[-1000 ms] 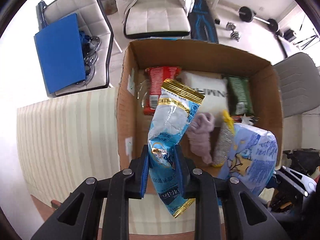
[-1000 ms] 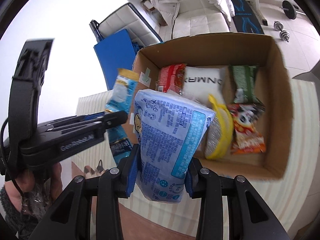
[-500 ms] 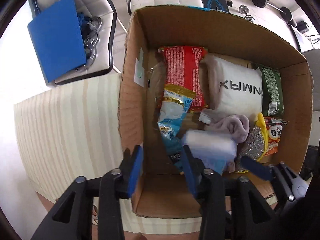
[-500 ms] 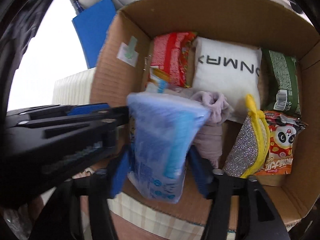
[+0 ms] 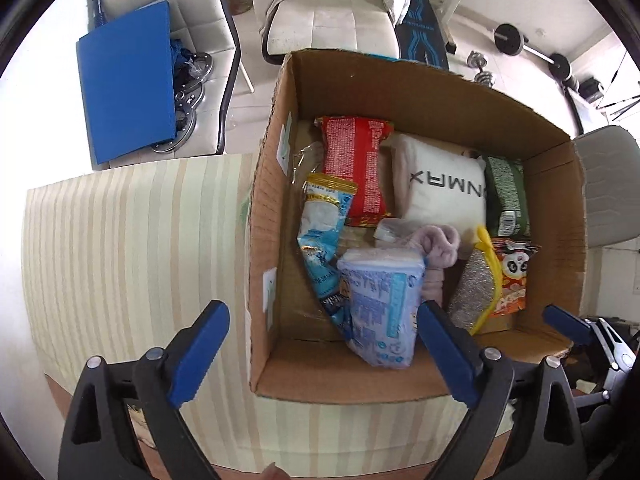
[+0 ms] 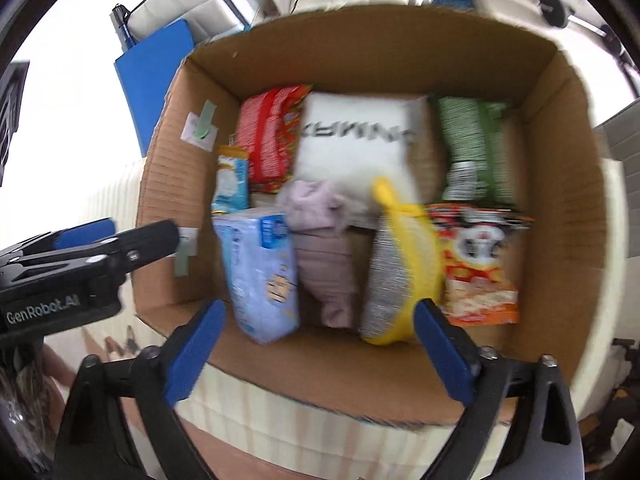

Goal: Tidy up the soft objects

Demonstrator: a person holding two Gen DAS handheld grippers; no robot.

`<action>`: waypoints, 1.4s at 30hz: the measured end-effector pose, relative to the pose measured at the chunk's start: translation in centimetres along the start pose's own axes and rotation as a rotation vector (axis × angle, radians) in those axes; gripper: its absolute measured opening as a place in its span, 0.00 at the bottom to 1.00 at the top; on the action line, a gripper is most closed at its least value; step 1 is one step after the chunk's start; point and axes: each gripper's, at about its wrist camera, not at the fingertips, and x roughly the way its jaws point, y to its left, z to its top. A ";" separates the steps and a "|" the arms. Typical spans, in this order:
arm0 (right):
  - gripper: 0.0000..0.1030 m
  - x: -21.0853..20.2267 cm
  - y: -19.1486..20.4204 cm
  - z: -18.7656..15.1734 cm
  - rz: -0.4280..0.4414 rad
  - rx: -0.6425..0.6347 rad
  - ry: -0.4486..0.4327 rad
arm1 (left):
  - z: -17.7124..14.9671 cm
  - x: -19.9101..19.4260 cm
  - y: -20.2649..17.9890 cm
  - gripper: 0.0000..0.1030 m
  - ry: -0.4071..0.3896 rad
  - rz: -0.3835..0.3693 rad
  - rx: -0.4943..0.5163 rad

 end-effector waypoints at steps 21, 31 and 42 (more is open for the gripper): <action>1.00 -9.6 -5.9 -6.1 -0.235 0.065 -0.185 | -6.1 -5.3 -5.5 0.94 -0.243 0.005 0.031; 1.00 -14.8 -5.9 -9.1 -0.210 0.094 -0.284 | -9.1 -11.4 -6.1 0.94 -0.362 0.016 0.031; 1.00 -26.1 -3.8 -18.3 -0.192 0.080 -0.450 | -18.3 -21.6 -7.5 0.94 -0.516 -0.007 0.040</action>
